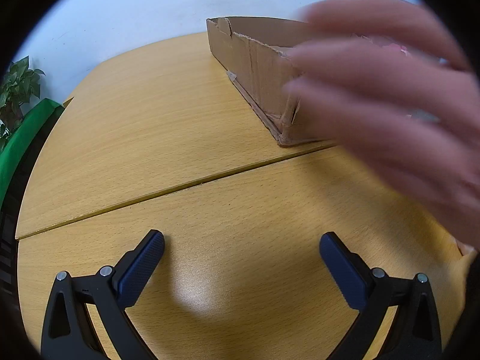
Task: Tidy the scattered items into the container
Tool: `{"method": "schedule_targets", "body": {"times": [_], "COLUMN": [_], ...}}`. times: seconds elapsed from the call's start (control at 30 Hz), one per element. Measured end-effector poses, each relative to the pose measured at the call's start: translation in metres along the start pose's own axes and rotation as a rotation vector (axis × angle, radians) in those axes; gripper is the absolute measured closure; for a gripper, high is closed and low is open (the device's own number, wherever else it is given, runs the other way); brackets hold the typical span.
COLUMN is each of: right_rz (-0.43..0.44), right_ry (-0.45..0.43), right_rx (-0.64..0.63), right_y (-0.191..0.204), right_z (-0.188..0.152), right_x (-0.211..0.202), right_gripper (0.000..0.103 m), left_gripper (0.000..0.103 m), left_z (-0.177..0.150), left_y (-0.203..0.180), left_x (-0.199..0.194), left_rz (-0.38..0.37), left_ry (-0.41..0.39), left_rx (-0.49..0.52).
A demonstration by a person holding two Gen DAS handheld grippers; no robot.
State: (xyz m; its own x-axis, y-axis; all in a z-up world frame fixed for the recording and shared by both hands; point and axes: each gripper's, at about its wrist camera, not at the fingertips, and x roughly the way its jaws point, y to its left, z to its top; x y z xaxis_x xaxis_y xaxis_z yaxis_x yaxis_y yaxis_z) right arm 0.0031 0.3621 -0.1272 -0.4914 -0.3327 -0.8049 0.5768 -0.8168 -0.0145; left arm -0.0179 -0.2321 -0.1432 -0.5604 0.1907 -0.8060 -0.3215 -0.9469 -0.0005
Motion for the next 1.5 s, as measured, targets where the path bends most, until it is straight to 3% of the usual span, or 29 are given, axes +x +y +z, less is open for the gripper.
{"method": "schedule_targets", "body": {"times": [0.47, 0.67, 0.97, 1.2, 1.5], "right_rz": [-0.001, -0.038, -0.177, -0.24, -0.254], "right_ry": [0.0, 0.002, 0.005, 0.007, 0.008], "right_rx": [0.0, 0.043, 0.232, 0.318, 0.35], "right_y": [0.0, 0.009, 0.043, 0.053, 0.052], "right_z": [0.0, 0.003, 0.006, 0.013, 0.011], "right_x": [0.0, 0.001, 0.002, 0.007, 0.006], "right_gripper": [0.0, 0.0, 0.0, 0.0, 0.0], "left_gripper": [0.0, 0.0, 0.0, 0.0, 0.001], "left_z": [0.001, 0.001, -0.01, -0.008, -0.008], "left_y": [0.0, 0.0, -0.015, -0.023, -0.024], "left_x": [-0.001, -0.003, 0.012, 0.014, 0.014], "left_rz": [0.0, 0.006, 0.14, 0.158, 0.195], "left_ry": [0.0, 0.0, -0.001, -0.002, -0.003], "left_rx": [0.0, -0.006, -0.183, -0.215, -0.269]}}
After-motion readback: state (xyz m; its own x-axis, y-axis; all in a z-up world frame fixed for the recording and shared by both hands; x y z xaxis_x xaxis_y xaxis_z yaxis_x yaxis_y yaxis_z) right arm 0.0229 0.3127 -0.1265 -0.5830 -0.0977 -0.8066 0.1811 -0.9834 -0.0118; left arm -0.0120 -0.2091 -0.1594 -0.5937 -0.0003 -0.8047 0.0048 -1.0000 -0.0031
